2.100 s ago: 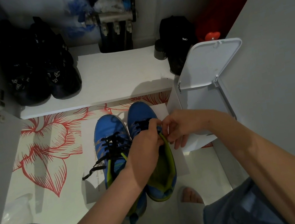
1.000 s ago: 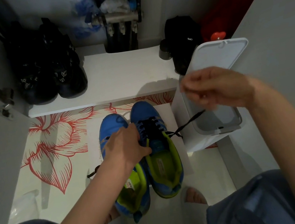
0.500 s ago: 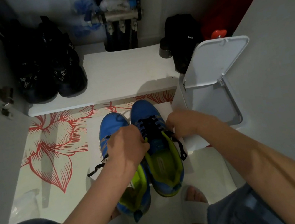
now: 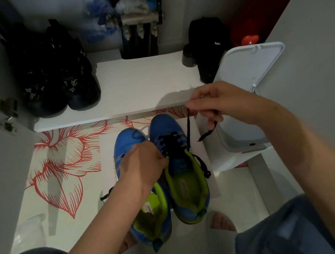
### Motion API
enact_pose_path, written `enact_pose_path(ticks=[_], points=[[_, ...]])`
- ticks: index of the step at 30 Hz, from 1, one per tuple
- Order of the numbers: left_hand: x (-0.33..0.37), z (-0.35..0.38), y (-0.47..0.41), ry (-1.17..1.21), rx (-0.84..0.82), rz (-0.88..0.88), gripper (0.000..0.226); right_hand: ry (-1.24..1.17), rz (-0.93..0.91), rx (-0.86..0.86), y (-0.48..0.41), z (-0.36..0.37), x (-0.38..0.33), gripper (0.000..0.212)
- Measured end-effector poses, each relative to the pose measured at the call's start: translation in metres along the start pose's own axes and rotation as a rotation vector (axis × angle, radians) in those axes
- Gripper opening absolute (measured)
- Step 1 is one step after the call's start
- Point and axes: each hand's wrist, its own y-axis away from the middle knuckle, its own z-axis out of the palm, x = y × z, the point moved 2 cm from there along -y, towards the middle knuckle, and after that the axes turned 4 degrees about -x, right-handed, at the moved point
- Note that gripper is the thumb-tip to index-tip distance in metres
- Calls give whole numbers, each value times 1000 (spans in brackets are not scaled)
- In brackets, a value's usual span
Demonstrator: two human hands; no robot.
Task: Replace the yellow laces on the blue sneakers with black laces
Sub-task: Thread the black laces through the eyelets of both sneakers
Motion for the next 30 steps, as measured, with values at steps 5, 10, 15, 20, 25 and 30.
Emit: enact_pose_path(ticks=[5,10,15,20,25,30], points=[[4,-37,3,760,106,103,14,-299,-76,-144,-7,28,-14,23],[20,-27,16,1122,-431,69,40,-799,-114,-78,-26,49,-11,23],[22,-27,17,1100,-486,163,15,-980,-123,86,-36,53,-1,22],[2,-28,7,789,-92,82,12,41,227,307,-33,25,28,19],[7,-27,7,691,22,120,15,563,-81,-32,-14,36,20,60],[9,-24,5,727,88,25,44,203,-29,-261,-15,61,17,54]])
